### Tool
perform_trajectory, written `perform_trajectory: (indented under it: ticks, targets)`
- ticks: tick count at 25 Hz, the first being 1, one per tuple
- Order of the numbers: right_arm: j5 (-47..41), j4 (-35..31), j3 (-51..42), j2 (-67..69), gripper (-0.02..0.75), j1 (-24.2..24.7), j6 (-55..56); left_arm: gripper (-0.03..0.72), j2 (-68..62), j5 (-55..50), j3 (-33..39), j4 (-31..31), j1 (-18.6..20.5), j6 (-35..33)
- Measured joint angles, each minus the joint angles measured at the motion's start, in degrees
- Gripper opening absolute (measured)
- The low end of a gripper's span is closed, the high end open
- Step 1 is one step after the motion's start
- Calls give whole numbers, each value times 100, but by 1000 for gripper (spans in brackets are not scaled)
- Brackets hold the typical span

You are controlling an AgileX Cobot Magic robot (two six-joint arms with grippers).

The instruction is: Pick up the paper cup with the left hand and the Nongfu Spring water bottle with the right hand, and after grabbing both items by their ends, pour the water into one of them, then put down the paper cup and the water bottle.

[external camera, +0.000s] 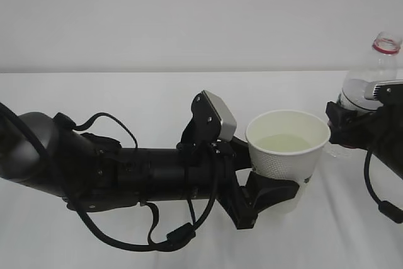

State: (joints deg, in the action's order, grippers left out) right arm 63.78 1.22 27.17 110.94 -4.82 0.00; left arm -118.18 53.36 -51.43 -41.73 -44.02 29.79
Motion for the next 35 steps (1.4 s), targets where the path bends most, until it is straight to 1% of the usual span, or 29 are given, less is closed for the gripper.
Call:
perform_trajectory:
  ticks: [10,23,25,30,35]
  targets:
    - [4,31,126,295,484,0,0,495,0,0,0,0,0,0]
    - [4,64,126,302,485,0,0,495,0,0,0,0,0,0]
    - [4,74,126,302,496,0,0,495,0,0,0,0,0,0]
    - [4,74,126,302,552,0,0,495,0,0,0,0,0,0]
    - [101,77,140,302,585,0,0,495,0,0,0,0,0,-2]
